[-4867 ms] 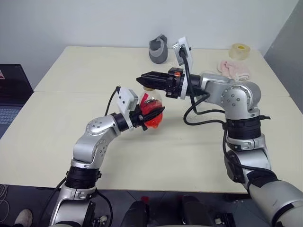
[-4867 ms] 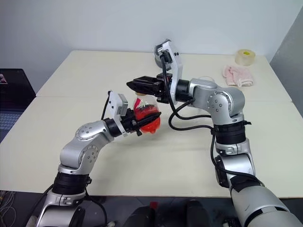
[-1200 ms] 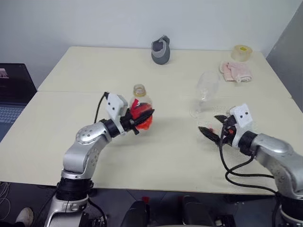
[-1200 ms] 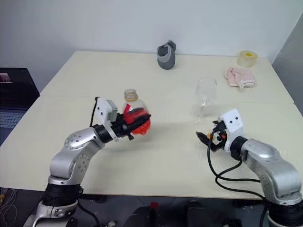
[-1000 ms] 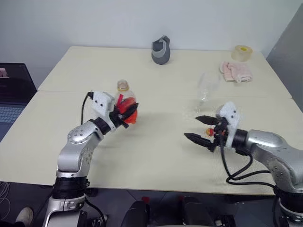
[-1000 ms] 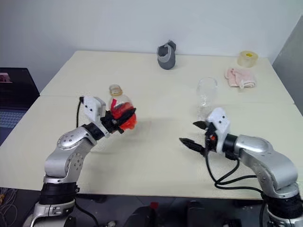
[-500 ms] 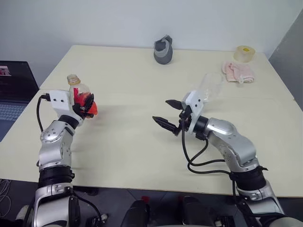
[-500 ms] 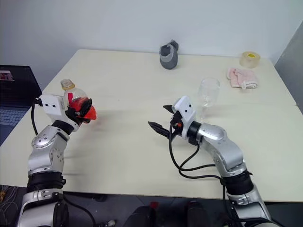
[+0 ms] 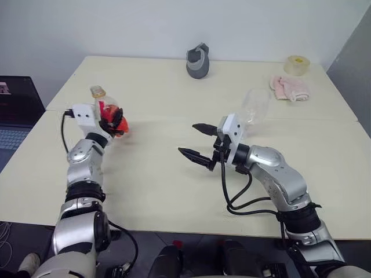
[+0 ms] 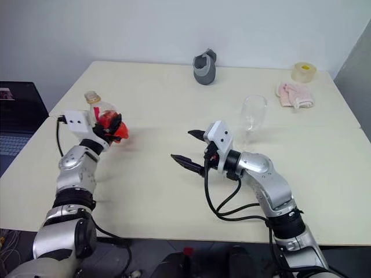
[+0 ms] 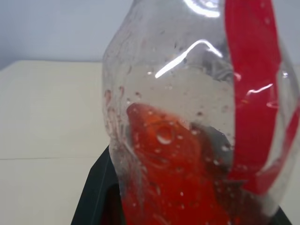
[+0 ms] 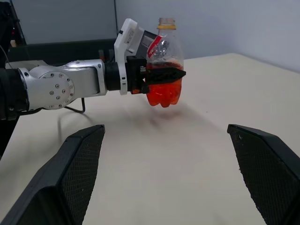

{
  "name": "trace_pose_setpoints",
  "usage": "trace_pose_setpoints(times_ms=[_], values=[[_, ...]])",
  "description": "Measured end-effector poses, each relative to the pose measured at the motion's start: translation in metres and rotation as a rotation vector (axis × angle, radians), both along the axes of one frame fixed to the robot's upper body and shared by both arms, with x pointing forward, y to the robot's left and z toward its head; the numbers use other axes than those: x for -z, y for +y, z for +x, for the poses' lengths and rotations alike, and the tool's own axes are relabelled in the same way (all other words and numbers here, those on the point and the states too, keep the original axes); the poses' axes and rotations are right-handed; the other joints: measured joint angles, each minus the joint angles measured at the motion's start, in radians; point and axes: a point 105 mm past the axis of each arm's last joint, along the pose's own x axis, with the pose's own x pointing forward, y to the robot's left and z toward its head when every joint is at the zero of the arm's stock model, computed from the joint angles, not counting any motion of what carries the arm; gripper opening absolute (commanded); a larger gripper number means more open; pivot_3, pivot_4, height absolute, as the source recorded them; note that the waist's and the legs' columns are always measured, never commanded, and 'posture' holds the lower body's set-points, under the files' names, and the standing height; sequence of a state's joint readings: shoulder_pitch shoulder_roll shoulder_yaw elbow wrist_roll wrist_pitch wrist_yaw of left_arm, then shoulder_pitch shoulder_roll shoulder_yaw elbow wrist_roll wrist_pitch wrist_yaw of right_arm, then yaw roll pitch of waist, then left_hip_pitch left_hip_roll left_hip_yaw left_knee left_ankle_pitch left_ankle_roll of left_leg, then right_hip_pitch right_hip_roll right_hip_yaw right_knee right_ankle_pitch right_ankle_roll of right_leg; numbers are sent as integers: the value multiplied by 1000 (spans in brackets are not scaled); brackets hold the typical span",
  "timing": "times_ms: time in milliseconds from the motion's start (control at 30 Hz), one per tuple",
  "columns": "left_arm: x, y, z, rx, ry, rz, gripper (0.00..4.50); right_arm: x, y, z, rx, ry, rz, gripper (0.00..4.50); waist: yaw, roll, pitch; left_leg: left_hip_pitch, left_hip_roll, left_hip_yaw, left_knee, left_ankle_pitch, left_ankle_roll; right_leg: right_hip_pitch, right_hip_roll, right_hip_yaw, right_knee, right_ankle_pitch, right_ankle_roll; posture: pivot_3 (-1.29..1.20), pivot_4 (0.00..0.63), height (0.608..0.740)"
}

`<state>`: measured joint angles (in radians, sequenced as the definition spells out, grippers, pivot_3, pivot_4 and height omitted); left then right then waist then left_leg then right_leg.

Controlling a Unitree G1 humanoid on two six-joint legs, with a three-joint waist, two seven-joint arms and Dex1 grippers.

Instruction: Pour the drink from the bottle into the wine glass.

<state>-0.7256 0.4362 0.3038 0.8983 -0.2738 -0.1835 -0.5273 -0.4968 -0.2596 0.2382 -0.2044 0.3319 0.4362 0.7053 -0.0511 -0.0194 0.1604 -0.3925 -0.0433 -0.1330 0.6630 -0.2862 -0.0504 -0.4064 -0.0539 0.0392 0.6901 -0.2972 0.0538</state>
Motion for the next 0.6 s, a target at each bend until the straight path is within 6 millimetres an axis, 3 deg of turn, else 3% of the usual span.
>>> trace_pose_setpoints(times_ms=[67,233,533,600], values=[[10,-8,1,21,27,-2,1582,2,0,1,5,4,0,4484,-6,0,0,-1,0,0,0,0,0,-1,0,0,1,0,0,0,150,740],[12,-9,0,25,23,28,1582,1,-1,3,18,-5,0,4484,-9,0,0,0,1,0,0,0,0,-2,0,1,3,0,0,0,150,740],[22,-2,-6,16,49,64,4369,-1,2,3,13,-11,8,4500,-9,0,0,0,0,0,0,0,0,-2,0,1,4,0,0,0,150,740],[24,-1,-7,15,56,66,4484,-2,2,3,13,-16,7,4500,-9,0,0,0,0,0,0,0,0,-2,0,1,4,0,0,0,150,740]])
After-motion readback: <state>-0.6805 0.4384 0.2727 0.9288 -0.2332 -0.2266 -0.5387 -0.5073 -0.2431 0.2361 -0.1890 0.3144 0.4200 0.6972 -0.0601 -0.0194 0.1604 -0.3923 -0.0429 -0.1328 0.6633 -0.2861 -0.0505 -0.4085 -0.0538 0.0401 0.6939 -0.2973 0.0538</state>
